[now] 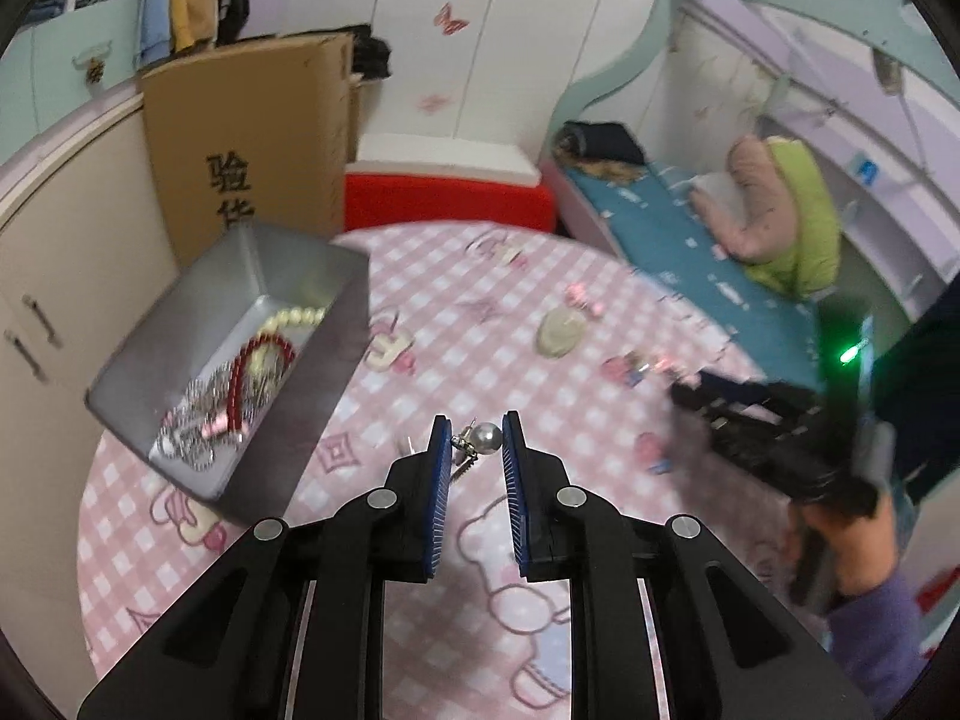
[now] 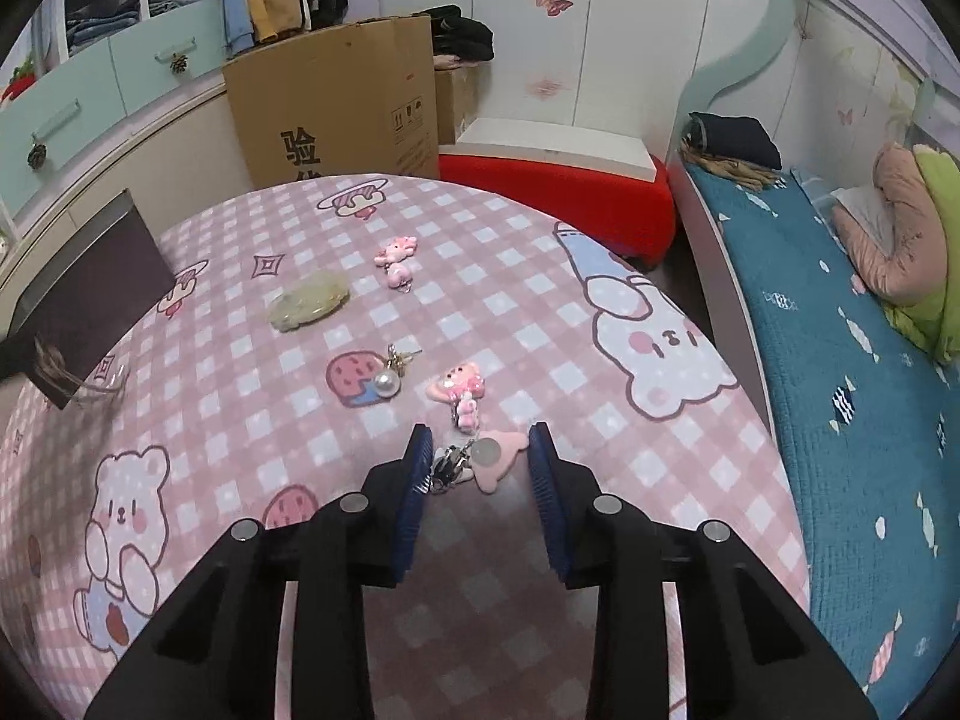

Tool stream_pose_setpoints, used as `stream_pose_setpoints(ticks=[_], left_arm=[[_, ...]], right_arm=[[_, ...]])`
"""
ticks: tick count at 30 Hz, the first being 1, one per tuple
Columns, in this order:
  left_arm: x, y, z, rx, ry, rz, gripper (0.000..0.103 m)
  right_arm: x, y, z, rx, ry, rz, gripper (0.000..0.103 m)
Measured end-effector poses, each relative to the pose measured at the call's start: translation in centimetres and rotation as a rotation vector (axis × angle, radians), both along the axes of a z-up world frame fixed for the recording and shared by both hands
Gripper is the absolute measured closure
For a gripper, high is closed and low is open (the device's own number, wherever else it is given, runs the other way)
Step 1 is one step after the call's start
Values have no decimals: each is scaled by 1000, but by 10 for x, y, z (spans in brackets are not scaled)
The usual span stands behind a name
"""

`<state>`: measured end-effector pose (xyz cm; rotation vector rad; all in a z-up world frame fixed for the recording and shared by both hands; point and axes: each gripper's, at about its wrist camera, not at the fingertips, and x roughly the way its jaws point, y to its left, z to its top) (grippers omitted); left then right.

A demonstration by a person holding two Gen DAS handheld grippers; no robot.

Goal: Organize jewelry
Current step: 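Grasp the pearl earring with the left tool while the right tool grasps a pink charm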

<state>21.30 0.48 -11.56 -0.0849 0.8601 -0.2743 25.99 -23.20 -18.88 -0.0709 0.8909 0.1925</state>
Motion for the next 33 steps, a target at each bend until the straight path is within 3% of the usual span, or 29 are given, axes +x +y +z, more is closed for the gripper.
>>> stream_pose_setpoints(ticks=[3, 6, 7, 14, 16, 21, 23, 25, 33], left_arm=[[-1, 4, 18, -23, -25, -19, 85], [-1, 9, 37, -50, -52, -34, 85], [0, 12, 41, -59, -57, -36, 85], [0, 31, 80, -63, -132, -30, 85], [-1, 33, 90, -47, -156, -28, 85], [-5, 45, 106, -28, -193, -12, 85], [-7, 48, 109, -22, -202, -5, 85], [-9, 52, 109, -20, -199, -1, 85], [-9, 60, 100, -14, -179, 3, 85]], right_arm=[[-4, -3, 2, -5, 1, -5, 73], [-10, -7, 13, 16, -9, -14, 81], [-12, -10, 16, 24, -8, -14, 102], [-16, -15, 25, 41, 16, -30, 103], [-16, -16, 26, 63, 14, -40, 103], [-19, 0, 23, 106, 40, -1, 83], [-19, 11, 16, 98, 58, 7, 82], [-19, 18, 12, 86, 60, -2, 70], [-21, 27, 1, 42, 30, -65, 69]])
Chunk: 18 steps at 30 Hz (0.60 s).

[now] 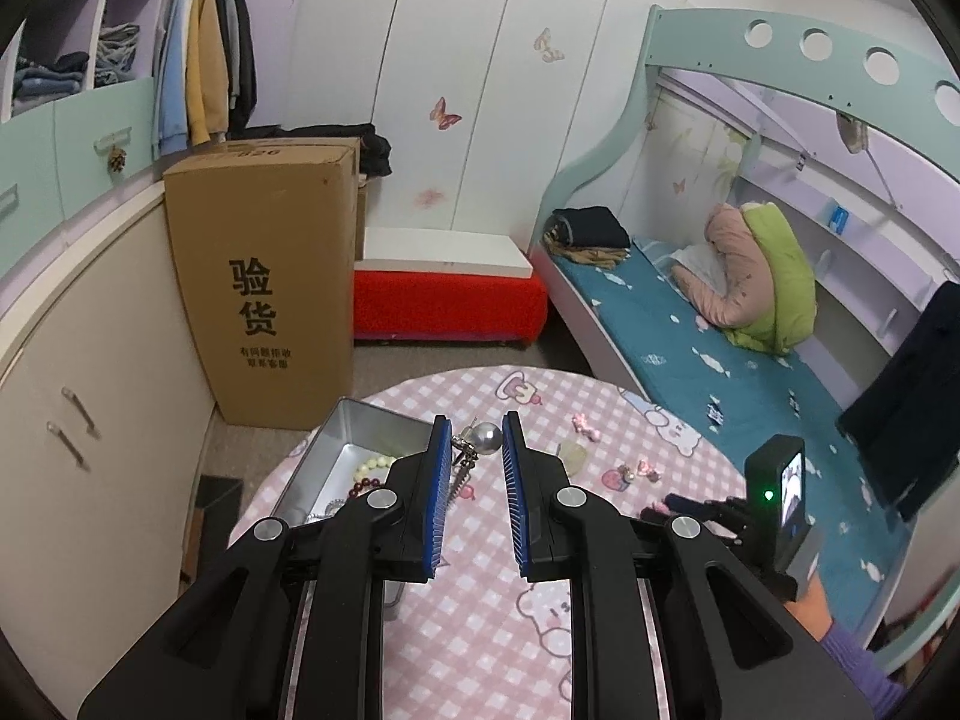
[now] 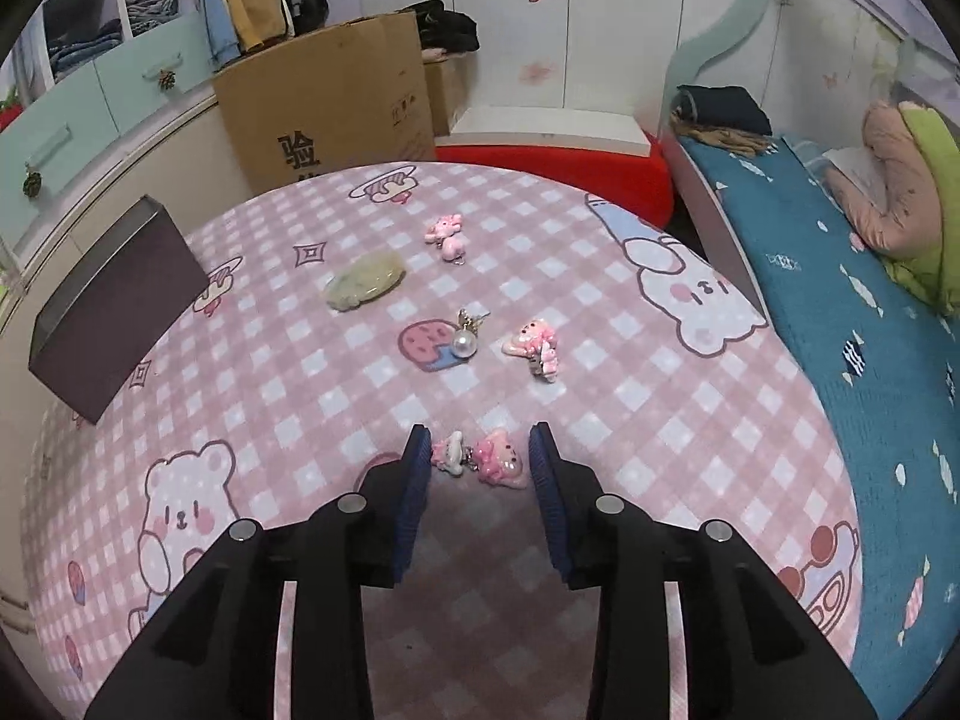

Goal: Organize jewelry
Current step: 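Grasp the pearl earring with the left tool while the right tool grasps a pink charm, then lower both items into the grey box and open both tools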

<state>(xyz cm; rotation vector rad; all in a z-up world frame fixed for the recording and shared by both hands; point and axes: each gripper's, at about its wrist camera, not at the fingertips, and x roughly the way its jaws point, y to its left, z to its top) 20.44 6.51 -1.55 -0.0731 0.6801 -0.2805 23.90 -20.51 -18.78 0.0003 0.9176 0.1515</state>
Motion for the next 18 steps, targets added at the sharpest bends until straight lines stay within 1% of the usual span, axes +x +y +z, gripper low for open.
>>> stream_pose_setpoints(ticks=[2, 3, 4, 7, 10, 14, 18], left_arm=[[2, 2, -2, 5, 1, 3, 85], [3, 2, -3, 6, 2, 4, 85], [4, 3, -3, 6, 5, 6, 85], [10, 7, -10, 13, 21, 22, 85], [15, 16, -19, 15, 38, 48, 85], [22, 22, -29, 13, 64, 51, 85], [34, 28, -48, 2, 114, 54, 85]], right_arm=[[-1, 2, -1, -27, -24, -4, 70], [-3, 3, -2, -34, -34, -7, 72], [-3, 3, -1, -31, -34, -13, 77], [-4, -1, -1, -12, -33, -22, 78], [-8, -3, 0, -15, -35, -22, 80], [-11, -8, 1, 9, -25, -31, 80], [-10, -3, 14, 36, -37, -22, 80]])
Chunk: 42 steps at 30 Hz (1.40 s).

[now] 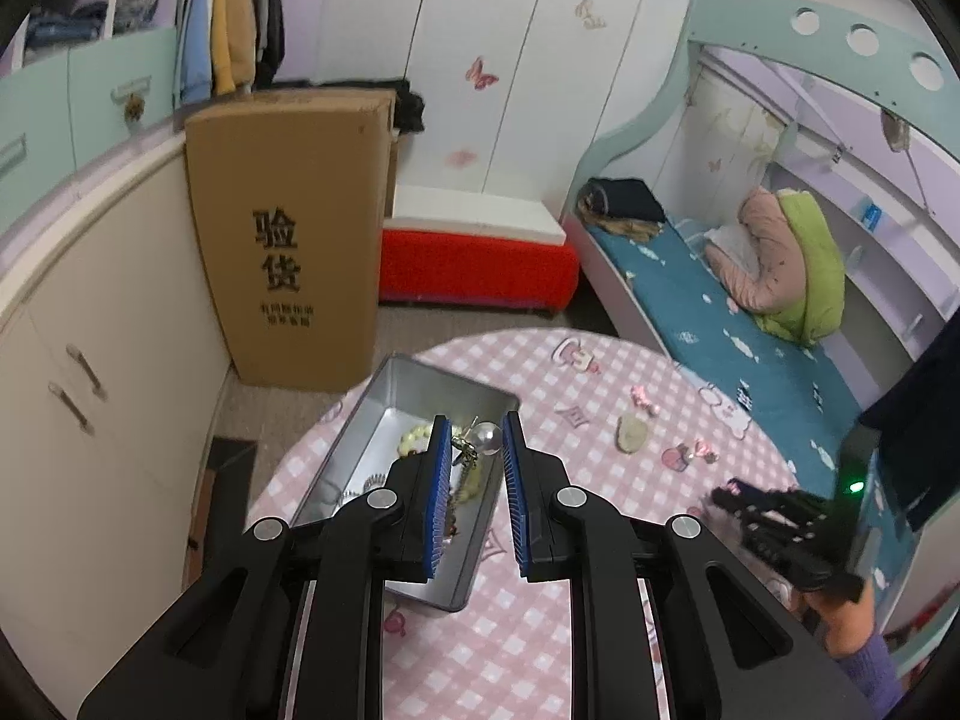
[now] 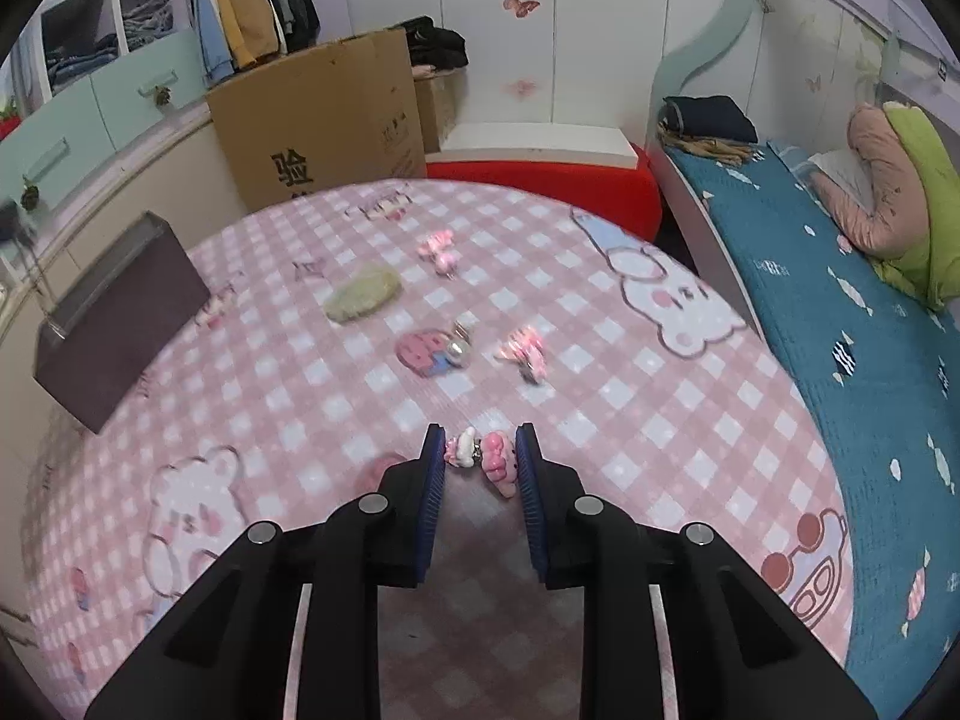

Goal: Organize jewelry
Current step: 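Lower both items into the grey box and open both tools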

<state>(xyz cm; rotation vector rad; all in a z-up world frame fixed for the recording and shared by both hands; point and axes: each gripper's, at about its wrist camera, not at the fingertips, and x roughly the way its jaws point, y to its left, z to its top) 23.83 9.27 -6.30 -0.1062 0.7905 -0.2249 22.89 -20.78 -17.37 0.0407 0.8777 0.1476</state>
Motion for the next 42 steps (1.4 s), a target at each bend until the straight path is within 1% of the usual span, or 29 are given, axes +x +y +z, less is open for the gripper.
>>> stream_pose_setpoints(ticks=[3, 7, 9, 11, 14, 17, 19, 20, 21, 24, 28, 32, 36, 38, 41, 42], left_arm=[[7, 4, -14, -13, 38, 0, 85], [19, 10, -32, -16, 86, 8, 85], [23, 13, -40, -32, 108, 7, 85], [27, 14, -46, -31, 129, 8, 85], [29, 16, -53, -37, 154, 7, 83], [29, 22, -57, -41, 163, 12, 83], [25, 25, -54, -49, 156, 26, 70], [23, 29, -53, -59, 149, 39, 54], [21, 34, -50, -79, 134, 54, 49], [19, 45, -47, -71, 124, 78, 49], [20, 61, -44, -89, 119, 114, 49], [19, 70, -44, -51, 107, 156, 43], [19, 73, -48, -58, 122, 163, 42], [17, 73, -49, -54, 120, 166, 40], [17, 75, -48, -55, 123, 172, 37], [16, 75, -48, -57, 122, 176, 37]], right_arm=[[2, 10, 19, 43, -28, 31, 80], [9, 43, 53, 118, -73, 120, 79], [15, 67, 67, 158, -88, 180, 79], [21, 88, 75, 183, -87, 229, 79], [31, 124, 84, 189, -99, 298, 79], [39, 151, 86, 197, -88, 341, 79], [46, 164, 85, 218, -71, 361, 79], [49, 170, 84, 230, -61, 368, 79], [52, 174, 82, 241, -49, 374, 79], [57, 185, 80, 263, -28, 387, 79], [60, 198, 73, 269, 6, 409, 79], [64, 208, 65, 276, 40, 417, 78], [66, 209, 57, 292, 70, 413, 77], [67, 208, 56, 303, 83, 411, 75], [68, 203, 56, 306, 85, 398, 66], [68, 201, 57, 310, 84, 394, 60]])
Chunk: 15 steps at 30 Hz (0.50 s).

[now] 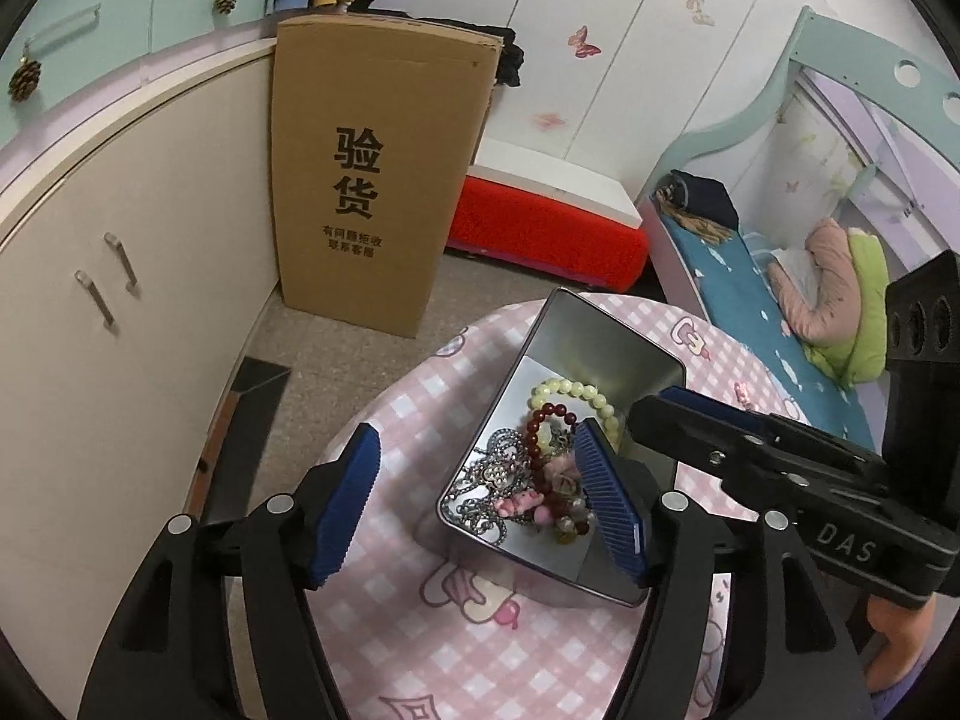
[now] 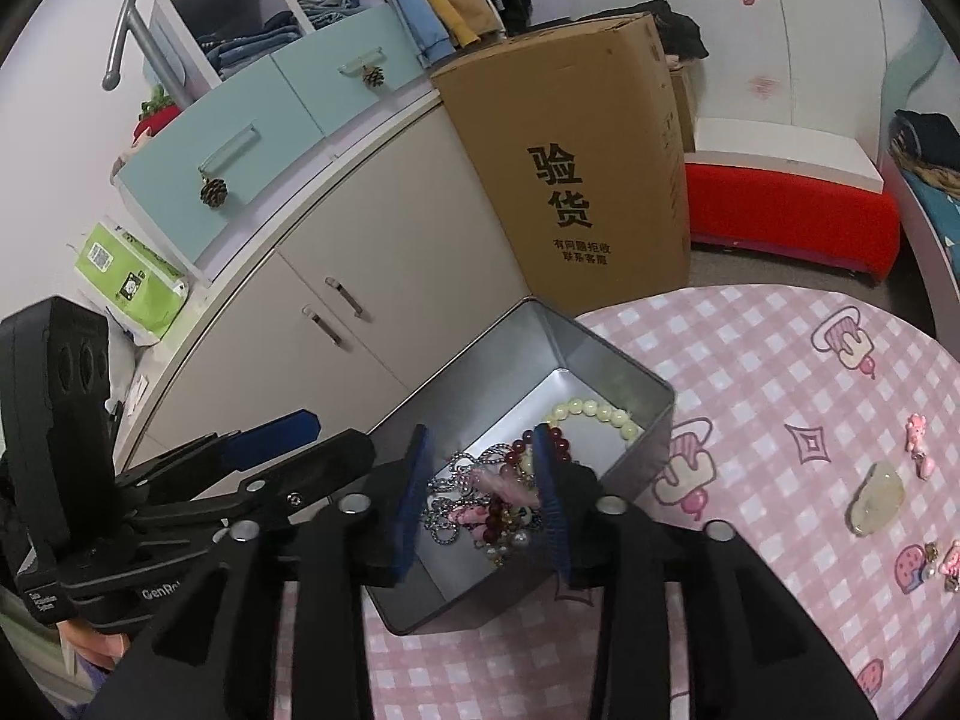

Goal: Organize jewelry
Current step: 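Lower both items into the grey box and open both tools, then withdraw both tools and grasp the pale jade pendant with the left tool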

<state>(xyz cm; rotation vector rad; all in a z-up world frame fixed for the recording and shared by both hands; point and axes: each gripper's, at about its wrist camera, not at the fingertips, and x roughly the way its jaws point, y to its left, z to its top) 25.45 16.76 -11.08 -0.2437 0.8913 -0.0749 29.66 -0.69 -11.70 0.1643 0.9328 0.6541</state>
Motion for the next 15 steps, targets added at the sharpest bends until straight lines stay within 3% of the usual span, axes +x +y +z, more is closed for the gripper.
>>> stream_pose_setpoints(ticks=[7, 15], left_arm=[[-8, -19, 23, 31, -52, 0, 36], [-8, -87, 56, 40, -145, -81, 24]], right_arm=[[-12, -28, 21, -11, -77, -33, 56], [-33, -121, 51, -85, -193, -193, 47]])
